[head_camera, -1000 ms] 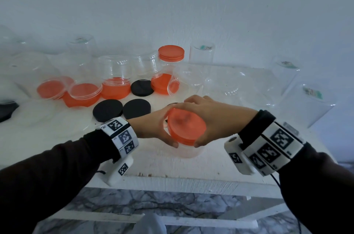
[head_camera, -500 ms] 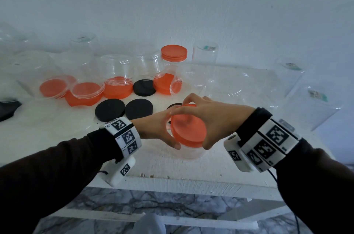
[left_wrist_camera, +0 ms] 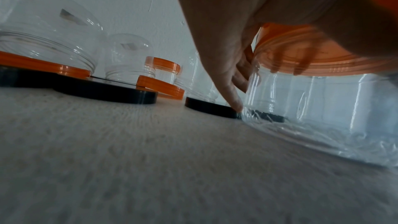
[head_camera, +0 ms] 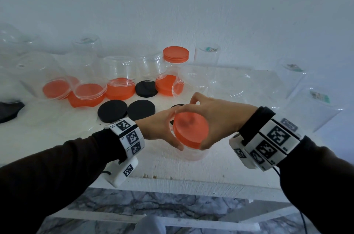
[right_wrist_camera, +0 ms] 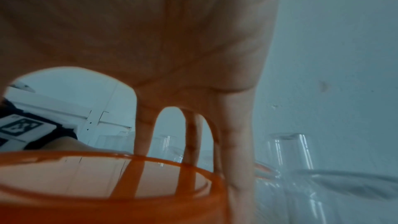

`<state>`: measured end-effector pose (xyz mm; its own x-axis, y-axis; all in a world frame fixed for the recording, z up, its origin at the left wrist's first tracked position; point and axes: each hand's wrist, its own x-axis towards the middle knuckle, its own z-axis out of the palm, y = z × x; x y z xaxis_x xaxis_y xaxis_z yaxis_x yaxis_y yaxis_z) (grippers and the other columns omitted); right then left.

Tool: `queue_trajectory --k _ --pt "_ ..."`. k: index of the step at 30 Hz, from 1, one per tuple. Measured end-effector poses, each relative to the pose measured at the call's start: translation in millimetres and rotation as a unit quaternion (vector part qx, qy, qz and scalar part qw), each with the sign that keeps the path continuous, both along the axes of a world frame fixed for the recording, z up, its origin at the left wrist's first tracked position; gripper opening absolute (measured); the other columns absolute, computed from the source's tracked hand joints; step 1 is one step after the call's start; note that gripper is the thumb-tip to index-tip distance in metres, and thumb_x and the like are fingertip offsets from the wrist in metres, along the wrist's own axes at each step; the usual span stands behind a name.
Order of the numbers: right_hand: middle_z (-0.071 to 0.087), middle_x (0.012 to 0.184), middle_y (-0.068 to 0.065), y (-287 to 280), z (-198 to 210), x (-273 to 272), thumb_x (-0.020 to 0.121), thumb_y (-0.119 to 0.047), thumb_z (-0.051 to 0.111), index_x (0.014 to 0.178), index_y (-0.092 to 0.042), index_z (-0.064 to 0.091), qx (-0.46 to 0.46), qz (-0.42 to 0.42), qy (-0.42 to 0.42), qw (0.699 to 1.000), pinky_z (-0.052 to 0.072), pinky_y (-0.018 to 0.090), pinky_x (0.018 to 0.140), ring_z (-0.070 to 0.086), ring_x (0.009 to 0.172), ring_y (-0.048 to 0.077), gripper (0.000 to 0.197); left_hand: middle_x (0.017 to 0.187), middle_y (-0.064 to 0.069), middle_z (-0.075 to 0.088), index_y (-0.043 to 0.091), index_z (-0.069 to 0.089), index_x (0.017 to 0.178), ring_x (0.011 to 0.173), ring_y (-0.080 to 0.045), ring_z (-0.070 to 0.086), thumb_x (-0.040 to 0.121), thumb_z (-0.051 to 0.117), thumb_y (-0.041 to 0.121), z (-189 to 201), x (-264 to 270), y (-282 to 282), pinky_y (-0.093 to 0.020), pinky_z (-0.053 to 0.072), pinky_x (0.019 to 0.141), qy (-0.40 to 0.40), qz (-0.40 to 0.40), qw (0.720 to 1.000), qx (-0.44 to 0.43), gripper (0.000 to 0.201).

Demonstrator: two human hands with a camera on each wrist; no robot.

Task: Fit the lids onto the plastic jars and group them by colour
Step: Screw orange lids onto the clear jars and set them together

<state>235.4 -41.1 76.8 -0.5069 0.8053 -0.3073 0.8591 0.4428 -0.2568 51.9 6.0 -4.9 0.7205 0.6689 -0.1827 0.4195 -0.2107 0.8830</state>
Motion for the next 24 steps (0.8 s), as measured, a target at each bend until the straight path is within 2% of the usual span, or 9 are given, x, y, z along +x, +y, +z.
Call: queue_trajectory --k 3,7,10,14,16,18,21,22,24 --pt "0.031 0.119 -0.004 -4 0 -3 0.057 -0.045 0.079 0.132 -0.056 0.021 0.018 -0.004 -0.022 1.000 0.051 0.033 0.082 0.049 0.097 0.018 0.095 0.121 0.019 0.050 0.035 0.037 0.126 0.112 0.006 0.048 0.054 0.088 0.009 1 0 -2 -0.015 0.040 0.095 0.002 0.008 1.000 0.007 0.092" --pt "0.036 0.109 -0.002 -7 1 -10 0.055 -0.054 0.076 0.134 -0.055 0.020 0.053 -0.006 -0.057 0.997 0.053 0.033 0.076 0.052 0.086 0.019 0.096 0.125 0.016 0.052 0.027 0.035 0.135 0.115 0.000 0.050 0.052 0.090 0.015 2 0 -3 -0.021 0.041 0.099 0.016 0.006 1.000 0.017 0.100" --pt "0.036 0.105 -0.002 -9 0 -11 0.054 -0.061 0.073 0.134 -0.055 0.021 0.064 -0.011 -0.066 0.996 0.051 0.032 0.076 0.049 0.084 0.019 0.096 0.123 0.016 0.052 0.026 0.035 0.136 0.114 0.001 0.050 0.052 0.090 0.014 4 0 -4 -0.019 0.041 0.097 0.022 0.007 1.000 0.021 0.101" --pt "0.035 0.095 -0.002 -16 -6 -13 0.057 -0.075 0.062 0.138 -0.038 0.031 0.119 -0.048 -0.084 0.988 0.042 0.028 0.070 0.044 0.079 0.019 0.094 0.123 0.012 0.051 0.022 0.033 0.136 0.114 -0.005 0.050 0.055 0.088 0.011 6 2 -8 -0.016 0.043 0.093 0.024 0.010 0.999 0.030 0.098" --pt "0.034 0.095 -0.001 -19 -8 -16 0.057 -0.078 0.059 0.138 -0.033 0.031 0.129 -0.063 -0.097 0.985 0.039 0.029 0.070 0.045 0.080 0.022 0.097 0.120 0.017 0.050 0.023 0.032 0.135 0.111 -0.001 0.050 0.057 0.087 0.010 7 3 -8 -0.009 0.043 0.086 0.020 0.010 0.999 0.029 0.097" --pt "0.037 0.103 0.002 -18 -7 -15 0.058 -0.081 0.056 0.139 -0.035 0.026 0.108 -0.074 -0.115 0.985 0.041 0.032 0.075 0.050 0.091 0.026 0.099 0.118 0.020 0.049 0.025 0.031 0.135 0.109 0.001 0.050 0.059 0.087 0.011 8 3 -8 -0.005 0.042 0.083 0.022 0.005 0.999 0.030 0.095" --pt "0.026 0.135 0.000 -13 0 -7 0.062 -0.068 0.067 0.138 -0.050 0.012 0.015 -0.034 -0.080 0.996 0.043 0.042 0.094 0.039 0.120 0.026 0.095 0.119 0.021 0.047 0.034 0.033 0.128 0.110 0.003 0.049 0.059 0.086 0.012 6 2 -7 -0.005 0.040 0.085 0.020 -0.001 0.999 0.026 0.090" --pt "0.019 0.141 -0.007 -11 2 -5 0.064 -0.058 0.073 0.136 -0.054 0.012 -0.015 -0.011 -0.062 0.998 0.041 0.043 0.097 0.033 0.123 0.022 0.094 0.121 0.021 0.046 0.035 0.033 0.128 0.112 0.002 0.047 0.059 0.086 0.012 5 2 -7 -0.006 0.040 0.087 0.021 -0.003 1.000 0.024 0.090" --pt "0.020 0.138 -0.012 -9 3 -3 0.064 -0.043 0.078 0.131 -0.060 0.018 -0.032 0.013 -0.049 0.998 0.043 0.042 0.096 0.031 0.117 0.016 0.091 0.126 0.017 0.044 0.030 0.031 0.135 0.116 -0.003 0.045 0.060 0.086 0.014 4 2 -7 -0.010 0.038 0.091 0.030 -0.008 0.999 0.027 0.095"
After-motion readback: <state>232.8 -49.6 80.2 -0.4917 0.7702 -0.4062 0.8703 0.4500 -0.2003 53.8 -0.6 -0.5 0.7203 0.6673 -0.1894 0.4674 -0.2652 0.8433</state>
